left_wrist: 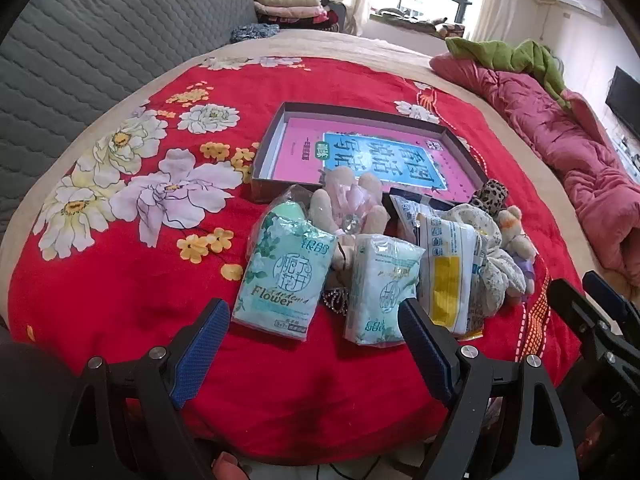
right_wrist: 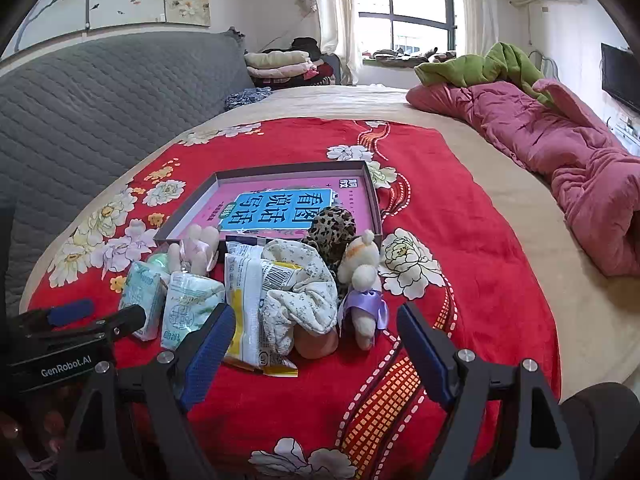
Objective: Organize soft objects
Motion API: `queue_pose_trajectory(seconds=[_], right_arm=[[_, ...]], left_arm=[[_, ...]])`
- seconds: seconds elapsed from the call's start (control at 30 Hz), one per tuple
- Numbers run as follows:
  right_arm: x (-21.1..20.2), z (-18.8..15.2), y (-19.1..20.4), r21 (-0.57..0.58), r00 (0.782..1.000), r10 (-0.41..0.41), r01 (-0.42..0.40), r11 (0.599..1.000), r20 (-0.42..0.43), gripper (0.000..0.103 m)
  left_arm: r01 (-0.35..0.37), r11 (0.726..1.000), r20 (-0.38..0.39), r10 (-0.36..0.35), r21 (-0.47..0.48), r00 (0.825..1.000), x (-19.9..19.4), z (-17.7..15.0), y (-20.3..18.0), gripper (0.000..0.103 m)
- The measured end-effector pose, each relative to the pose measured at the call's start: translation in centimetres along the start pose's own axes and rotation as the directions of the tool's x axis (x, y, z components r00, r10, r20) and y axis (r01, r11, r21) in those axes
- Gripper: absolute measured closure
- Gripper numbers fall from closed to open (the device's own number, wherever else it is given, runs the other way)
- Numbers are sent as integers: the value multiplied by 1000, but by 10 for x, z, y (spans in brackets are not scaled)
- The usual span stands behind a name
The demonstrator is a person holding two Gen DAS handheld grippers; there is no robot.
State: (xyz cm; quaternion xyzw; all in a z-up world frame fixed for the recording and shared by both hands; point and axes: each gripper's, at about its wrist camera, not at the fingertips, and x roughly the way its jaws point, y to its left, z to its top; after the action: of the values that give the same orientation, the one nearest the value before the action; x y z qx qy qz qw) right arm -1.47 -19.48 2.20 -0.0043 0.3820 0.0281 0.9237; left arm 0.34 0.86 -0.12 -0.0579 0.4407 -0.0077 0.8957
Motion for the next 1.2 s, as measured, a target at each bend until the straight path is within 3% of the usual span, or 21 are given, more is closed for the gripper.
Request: queue_pose_trajectory(seconds=[1.2], right_arm=[[-3,2,3,-14,1000,2,-1,1000,20,21]], left_arm=[[-7,1000,9,7,-7,1000,-3,0,3,16]])
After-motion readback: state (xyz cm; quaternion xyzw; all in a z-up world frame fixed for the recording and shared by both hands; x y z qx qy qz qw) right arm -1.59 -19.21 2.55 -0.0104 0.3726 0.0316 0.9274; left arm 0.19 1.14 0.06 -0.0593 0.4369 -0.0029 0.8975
